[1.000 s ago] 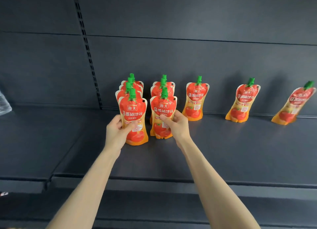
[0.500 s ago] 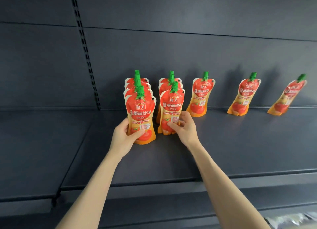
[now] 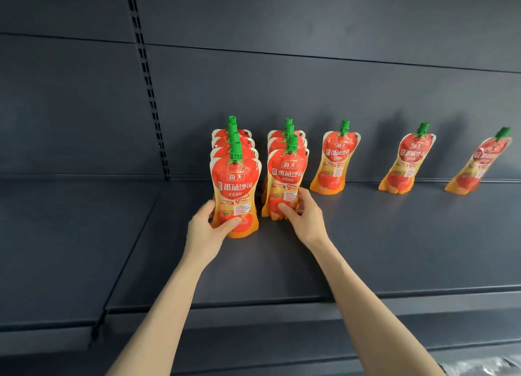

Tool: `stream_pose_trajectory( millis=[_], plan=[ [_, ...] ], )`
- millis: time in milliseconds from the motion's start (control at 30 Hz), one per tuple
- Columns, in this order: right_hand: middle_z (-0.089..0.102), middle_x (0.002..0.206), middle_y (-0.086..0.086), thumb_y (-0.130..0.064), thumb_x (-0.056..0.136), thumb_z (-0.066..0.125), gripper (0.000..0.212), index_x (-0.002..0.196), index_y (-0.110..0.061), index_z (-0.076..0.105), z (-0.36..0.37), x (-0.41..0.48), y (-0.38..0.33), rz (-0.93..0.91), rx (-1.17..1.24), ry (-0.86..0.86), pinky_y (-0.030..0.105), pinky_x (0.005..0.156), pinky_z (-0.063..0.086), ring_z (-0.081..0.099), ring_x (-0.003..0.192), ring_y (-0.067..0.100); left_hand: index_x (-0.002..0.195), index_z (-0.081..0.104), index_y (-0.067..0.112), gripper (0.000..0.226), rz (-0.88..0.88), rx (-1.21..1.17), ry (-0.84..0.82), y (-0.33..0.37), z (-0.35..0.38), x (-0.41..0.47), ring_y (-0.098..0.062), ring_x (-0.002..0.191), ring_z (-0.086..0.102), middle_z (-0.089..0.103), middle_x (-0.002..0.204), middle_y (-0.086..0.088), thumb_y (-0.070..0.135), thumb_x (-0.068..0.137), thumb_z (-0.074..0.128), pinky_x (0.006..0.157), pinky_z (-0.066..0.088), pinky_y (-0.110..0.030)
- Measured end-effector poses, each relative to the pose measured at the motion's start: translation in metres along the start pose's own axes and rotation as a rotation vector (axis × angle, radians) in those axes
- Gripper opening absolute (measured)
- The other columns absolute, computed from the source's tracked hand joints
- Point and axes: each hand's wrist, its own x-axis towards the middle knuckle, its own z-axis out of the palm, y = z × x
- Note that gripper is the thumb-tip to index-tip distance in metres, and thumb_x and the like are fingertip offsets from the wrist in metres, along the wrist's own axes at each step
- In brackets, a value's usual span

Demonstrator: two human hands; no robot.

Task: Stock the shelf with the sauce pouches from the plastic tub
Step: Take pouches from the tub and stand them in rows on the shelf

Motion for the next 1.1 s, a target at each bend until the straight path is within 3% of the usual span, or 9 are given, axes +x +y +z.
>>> stream_pose_trajectory(
  millis=[233, 533, 767, 933, 1100],
  plan=[
    [0.057, 0.131, 0.004, -0.027, 0.088, 0.065, 0.05, 0.133, -0.015, 0.044, -0.001, -0.001, -0.001, 0.025, -0.056, 0.011, 0.045, 0.103, 0.044, 0.051, 0.123, 0.023, 0.105, 0.057, 0.025, 0.036, 0.015, 0.047, 0.022, 0.002, 0.001, -0.001, -0.002, 0.091, 0.062, 0.063, 0.098, 0.019, 0.03, 0.075, 0.076, 0.068, 0.05, -0.014],
    [0.058, 0.13, 0.004, -0.024, 0.089, 0.065, 0.048, 0.132, -0.015, 0.044, -0.003, 0.0, -0.001, 0.047, -0.046, 0.022, 0.047, 0.103, 0.043, 0.049, 0.123, 0.024, 0.103, 0.055, 0.023, 0.036, 0.012, 0.073, 0.036, 0.005, 0.001, -0.002, -0.004, 0.089, 0.062, 0.063, 0.099, 0.013, 0.028, 0.075, 0.076, 0.068, 0.05, -0.014],
    [0.057, 0.13, 0.005, -0.025, 0.089, 0.065, 0.049, 0.132, -0.014, 0.044, -0.003, -0.001, -0.003, 0.053, -0.043, 0.015, 0.046, 0.103, 0.044, 0.05, 0.123, 0.024, 0.105, 0.056, 0.018, 0.037, 0.017, 0.092, 0.049, 0.007, 0.002, -0.004, -0.009, 0.092, 0.063, 0.064, 0.103, 0.008, 0.027, 0.075, 0.076, 0.075, 0.053, -0.023],
    [0.057, 0.131, 0.006, -0.025, 0.088, 0.066, 0.049, 0.131, -0.013, 0.044, -0.003, -0.002, -0.004, 0.06, -0.047, 0.021, 0.047, 0.103, 0.044, 0.049, 0.124, 0.025, 0.102, 0.054, 0.022, 0.034, 0.019, 0.107, 0.051, 0.01, 0.003, -0.006, 0.0, 0.086, 0.061, 0.06, 0.095, 0.018, 0.028, 0.076, 0.075, 0.062, 0.046, -0.009],
    [0.056, 0.132, 0.006, -0.024, 0.089, 0.065, 0.049, 0.132, -0.012, 0.044, -0.003, -0.003, -0.005, 0.07, -0.054, 0.02, 0.048, 0.103, 0.043, 0.048, 0.125, 0.026, 0.103, 0.054, 0.022, 0.034, 0.024, 0.119, 0.054, 0.011, 0.003, -0.006, 0.002, 0.085, 0.06, 0.06, 0.095, 0.018, 0.028, 0.076, 0.075, 0.058, 0.045, -0.007]
  ],
)
